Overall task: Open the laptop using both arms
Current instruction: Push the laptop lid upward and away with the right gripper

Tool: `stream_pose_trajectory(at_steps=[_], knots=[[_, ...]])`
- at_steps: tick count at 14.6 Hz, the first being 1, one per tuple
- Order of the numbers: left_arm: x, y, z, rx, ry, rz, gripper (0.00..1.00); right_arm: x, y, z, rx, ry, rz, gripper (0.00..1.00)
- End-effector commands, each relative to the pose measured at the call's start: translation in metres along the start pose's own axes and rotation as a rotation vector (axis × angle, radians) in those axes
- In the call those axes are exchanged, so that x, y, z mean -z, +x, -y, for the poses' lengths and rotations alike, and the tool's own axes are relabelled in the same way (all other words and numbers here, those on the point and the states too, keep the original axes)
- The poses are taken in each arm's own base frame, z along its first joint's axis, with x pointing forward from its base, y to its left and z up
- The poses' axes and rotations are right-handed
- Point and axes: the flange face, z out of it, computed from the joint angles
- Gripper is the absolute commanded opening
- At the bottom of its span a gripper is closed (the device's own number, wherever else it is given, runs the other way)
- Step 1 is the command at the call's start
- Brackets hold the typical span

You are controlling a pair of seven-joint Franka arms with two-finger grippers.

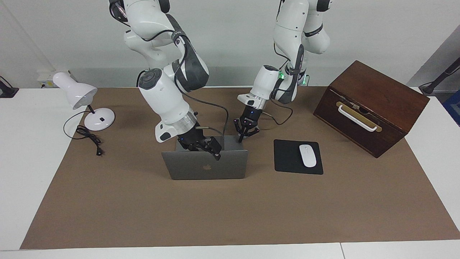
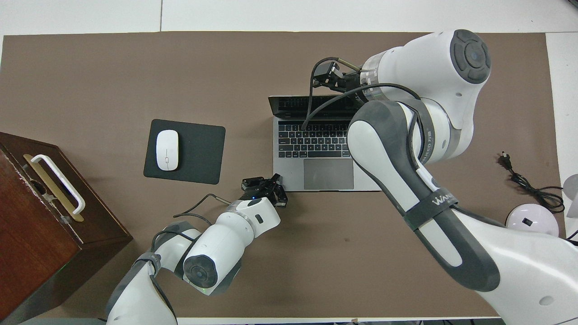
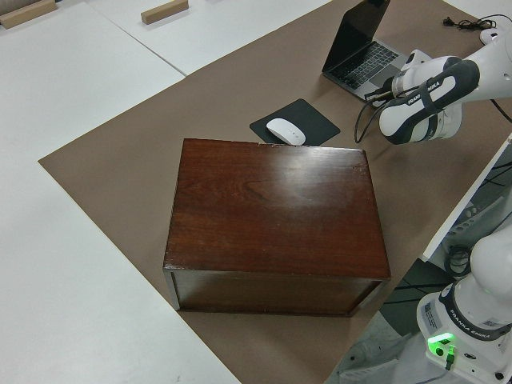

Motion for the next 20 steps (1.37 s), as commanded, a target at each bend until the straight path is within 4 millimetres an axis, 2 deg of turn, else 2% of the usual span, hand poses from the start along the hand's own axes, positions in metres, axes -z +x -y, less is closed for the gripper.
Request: stream_pose_trajectory(at_steps=[1,5,20], knots=[[-0.008,-0.001,0.005,-0.012,0.014,-0.005,0.0,0.002,0.011,0.0,0.001,-0.021,-0.008,1.0],[-0.008,-0.001,0.005,-0.012,0.014,-0.005,0.0,0.0,0.012,-0.001,0.022,-0.048,-0.014,1.0],[-0.008,-0.002,0.006,-0.013,0.015,-0.004,0.0,0.02,0.026,0.008,0.044,-0.082,0.044,1.0]])
